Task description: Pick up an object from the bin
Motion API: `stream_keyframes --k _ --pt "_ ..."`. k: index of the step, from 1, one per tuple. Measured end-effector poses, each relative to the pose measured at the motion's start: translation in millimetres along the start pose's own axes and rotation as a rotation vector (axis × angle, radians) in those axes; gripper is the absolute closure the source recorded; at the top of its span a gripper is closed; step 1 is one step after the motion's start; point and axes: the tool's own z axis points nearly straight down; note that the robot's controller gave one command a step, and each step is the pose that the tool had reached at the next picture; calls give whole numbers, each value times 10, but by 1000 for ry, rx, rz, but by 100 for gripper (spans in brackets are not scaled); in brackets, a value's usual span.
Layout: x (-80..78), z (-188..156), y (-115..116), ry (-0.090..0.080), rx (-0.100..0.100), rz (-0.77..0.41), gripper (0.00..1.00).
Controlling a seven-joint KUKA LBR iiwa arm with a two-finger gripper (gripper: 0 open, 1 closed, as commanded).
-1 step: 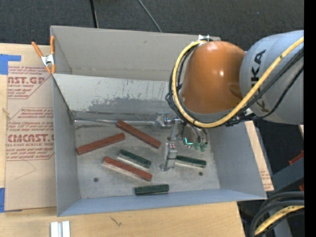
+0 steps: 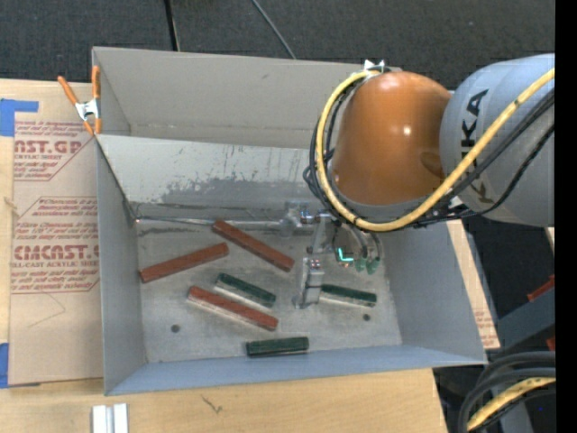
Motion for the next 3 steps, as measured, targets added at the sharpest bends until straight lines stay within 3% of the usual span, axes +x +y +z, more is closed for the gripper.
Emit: stream_keyframes --k 1,2,3 --pt "-20 424 -123 -8 0 -29 0" --pt "34 1035 -424 -4 0 -40 0" --pt "-85 1426 -596 2 1 -51 0"
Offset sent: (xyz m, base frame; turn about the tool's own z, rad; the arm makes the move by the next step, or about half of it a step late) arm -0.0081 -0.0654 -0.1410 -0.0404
